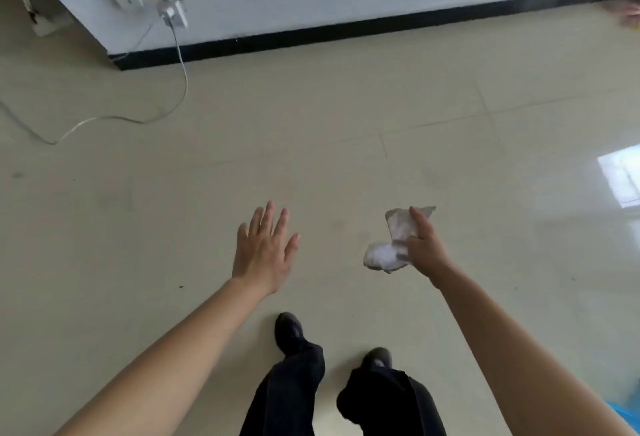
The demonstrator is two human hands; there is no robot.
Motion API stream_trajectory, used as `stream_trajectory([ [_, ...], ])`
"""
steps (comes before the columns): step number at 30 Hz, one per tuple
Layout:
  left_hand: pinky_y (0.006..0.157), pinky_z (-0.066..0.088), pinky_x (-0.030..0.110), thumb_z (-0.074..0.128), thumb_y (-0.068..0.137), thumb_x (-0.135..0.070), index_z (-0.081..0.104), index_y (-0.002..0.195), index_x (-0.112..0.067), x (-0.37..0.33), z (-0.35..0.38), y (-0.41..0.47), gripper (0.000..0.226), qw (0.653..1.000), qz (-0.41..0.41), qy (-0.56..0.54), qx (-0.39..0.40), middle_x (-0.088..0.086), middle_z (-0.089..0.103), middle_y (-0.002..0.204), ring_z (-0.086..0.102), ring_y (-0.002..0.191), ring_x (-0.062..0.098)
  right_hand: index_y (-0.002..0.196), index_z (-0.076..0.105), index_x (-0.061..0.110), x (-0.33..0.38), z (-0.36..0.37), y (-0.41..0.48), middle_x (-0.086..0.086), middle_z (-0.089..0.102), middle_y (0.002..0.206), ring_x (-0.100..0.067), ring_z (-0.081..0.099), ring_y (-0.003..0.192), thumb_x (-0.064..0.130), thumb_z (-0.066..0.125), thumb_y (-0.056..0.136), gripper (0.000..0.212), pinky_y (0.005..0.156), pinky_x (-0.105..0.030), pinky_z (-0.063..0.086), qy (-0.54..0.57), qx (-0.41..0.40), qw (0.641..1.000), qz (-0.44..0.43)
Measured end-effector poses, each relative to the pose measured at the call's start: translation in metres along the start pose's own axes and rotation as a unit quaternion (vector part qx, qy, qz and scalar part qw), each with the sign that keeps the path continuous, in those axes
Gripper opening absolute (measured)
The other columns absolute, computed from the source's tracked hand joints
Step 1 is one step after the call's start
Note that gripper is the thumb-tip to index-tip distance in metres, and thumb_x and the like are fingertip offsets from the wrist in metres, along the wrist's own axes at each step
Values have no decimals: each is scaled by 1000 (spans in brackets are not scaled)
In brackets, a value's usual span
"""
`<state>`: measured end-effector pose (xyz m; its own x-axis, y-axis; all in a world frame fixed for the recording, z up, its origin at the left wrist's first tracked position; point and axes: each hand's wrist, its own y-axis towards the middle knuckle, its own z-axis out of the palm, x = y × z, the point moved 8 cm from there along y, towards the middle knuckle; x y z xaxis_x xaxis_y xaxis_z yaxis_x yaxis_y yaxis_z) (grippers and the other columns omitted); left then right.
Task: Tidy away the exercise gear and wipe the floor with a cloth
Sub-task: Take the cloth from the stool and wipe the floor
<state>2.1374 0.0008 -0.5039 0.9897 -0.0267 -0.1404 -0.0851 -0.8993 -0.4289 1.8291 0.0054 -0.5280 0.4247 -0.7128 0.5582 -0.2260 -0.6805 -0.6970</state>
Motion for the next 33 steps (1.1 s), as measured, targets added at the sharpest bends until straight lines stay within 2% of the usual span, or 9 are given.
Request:
stream_trajectory([
  [6,119,16,48,12,102,-51,7,157,-19,46,188,86,64,994,-69,17,78,10,2,165,6,151,28,156,25,38,-58,142,169,-13,41,152,-23,49,112,3,56,95,78,94,-37,44,-48,74,996,20],
  [11,117,20,51,14,104,-46,10,156,-19,81,346,144,59,986,-120,25,116,11,4,165,10,150,31,158,23,31,-102,280,278,-11,28,161,-31,42,139,-1,49,95,75,106,-33,37,-72,157,985,-19],
  [16,116,24,52,18,104,-43,14,155,-15,122,463,192,59,976,-187,7,108,14,9,164,14,149,34,146,41,38,-157,361,337,9,55,130,-3,61,109,4,51,97,60,86,-22,50,61,211,976,-18],
  [18,114,26,53,19,104,-43,15,155,-14,140,500,209,59,971,-219,0,97,16,10,163,15,148,35,142,46,37,-189,372,366,11,58,124,-1,61,100,7,53,93,58,79,-18,50,73,192,979,-18],
  [21,111,28,53,25,104,-40,19,155,-14,163,545,236,58,967,-244,-8,69,17,10,163,17,147,36,151,39,27,-244,375,421,-5,46,146,-21,58,110,0,41,86,71,80,-25,48,-65,108,992,-23],
  [23,110,28,53,28,103,-37,21,154,-13,176,570,255,57,969,-241,-5,49,17,10,163,18,146,37,156,28,23,-275,377,448,-10,13,165,-32,40,137,-4,40,84,78,102,-34,43,-207,43,977,-24],
  [25,108,30,54,32,102,-34,23,153,-12,190,591,274,56,972,-235,0,24,19,13,162,22,144,39,159,18,23,-284,388,464,-12,-12,167,-36,7,153,1,45,86,81,121,-48,22,-287,-5,954,-85],
  [30,102,31,54,36,100,-34,31,151,-15,209,619,295,54,971,-224,7,-78,16,25,159,34,135,40,159,-5,36,-291,471,450,-9,-28,164,-41,-29,147,58,22,103,66,117,-62,-15,-399,34,872,-280],
  [33,103,26,52,35,99,-39,35,150,-22,216,629,294,54,962,-228,-4,-153,8,27,160,34,136,37,159,-9,34,-300,507,444,-9,-26,165,-45,-29,146,72,15,97,77,114,-68,-16,-471,17,812,-345],
])
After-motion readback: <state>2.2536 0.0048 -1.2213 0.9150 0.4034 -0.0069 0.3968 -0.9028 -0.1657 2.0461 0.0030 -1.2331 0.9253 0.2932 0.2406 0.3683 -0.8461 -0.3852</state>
